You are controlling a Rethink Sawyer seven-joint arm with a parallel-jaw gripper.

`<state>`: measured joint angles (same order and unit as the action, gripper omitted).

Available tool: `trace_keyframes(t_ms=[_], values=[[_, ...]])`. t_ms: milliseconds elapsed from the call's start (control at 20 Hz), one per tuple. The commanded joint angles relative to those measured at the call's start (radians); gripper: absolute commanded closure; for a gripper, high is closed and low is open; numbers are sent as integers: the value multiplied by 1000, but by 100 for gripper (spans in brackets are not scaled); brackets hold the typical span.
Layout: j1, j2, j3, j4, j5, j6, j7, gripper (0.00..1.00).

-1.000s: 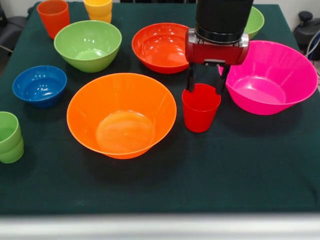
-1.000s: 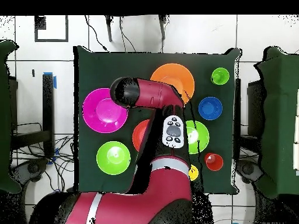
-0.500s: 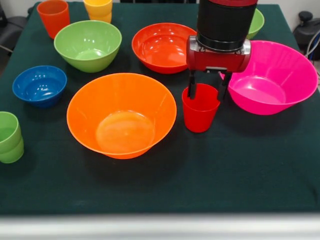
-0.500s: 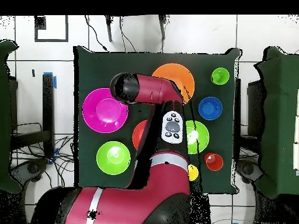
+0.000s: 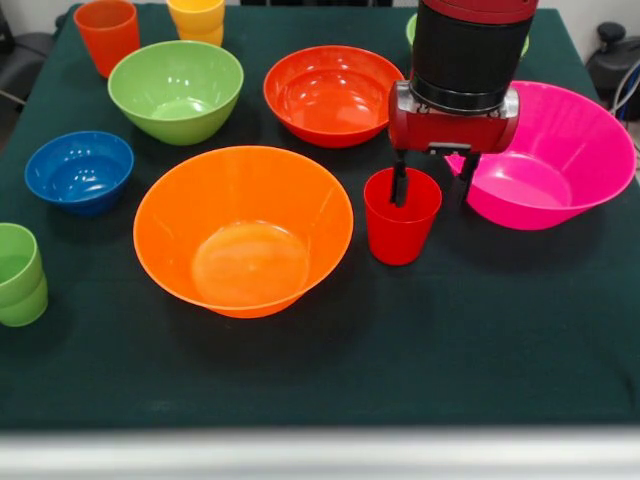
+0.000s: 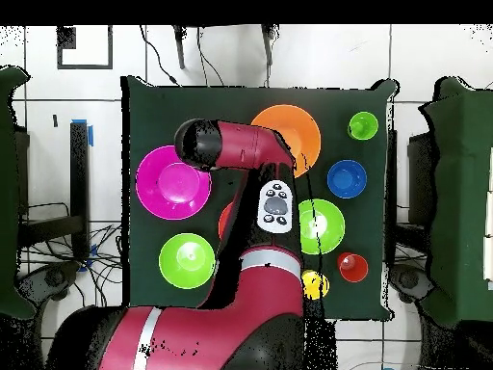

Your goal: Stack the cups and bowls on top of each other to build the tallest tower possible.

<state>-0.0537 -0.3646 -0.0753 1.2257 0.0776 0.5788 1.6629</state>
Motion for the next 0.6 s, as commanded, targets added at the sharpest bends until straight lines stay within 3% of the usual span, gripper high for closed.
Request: trace_keyframes(t_ms=[50,600], values=[[32,20,44,-17,-59,102,40,0],[29,27,51,-16,-53,89,35,0]])
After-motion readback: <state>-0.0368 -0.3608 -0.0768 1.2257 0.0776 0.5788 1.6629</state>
